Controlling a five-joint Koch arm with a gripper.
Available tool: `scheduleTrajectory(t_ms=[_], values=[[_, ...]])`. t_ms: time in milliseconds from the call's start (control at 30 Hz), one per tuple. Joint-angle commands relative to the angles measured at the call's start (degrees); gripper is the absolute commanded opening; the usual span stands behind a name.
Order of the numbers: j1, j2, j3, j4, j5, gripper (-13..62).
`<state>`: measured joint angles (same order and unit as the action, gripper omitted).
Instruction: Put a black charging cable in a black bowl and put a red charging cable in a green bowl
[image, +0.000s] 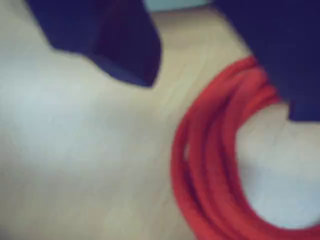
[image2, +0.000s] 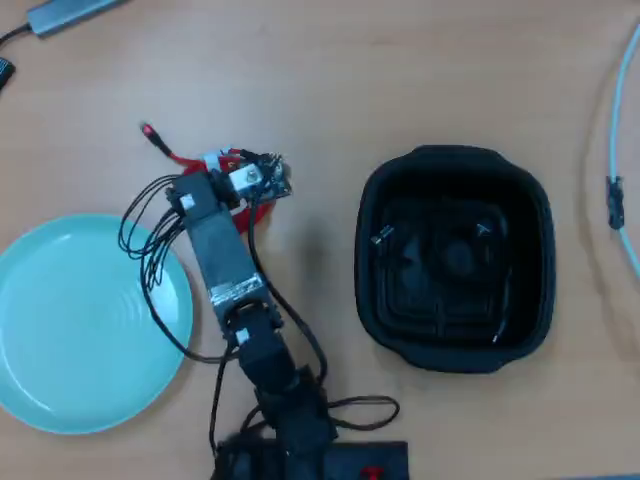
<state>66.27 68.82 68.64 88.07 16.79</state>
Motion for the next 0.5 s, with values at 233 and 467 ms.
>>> scheduleTrajectory(t_ms=[233,467], values=[[-0.5,-4.3,-2.7,0.1,9.4,28.4],[-0.9,-8.7,-4.0,-0.4,9.4,28.3]])
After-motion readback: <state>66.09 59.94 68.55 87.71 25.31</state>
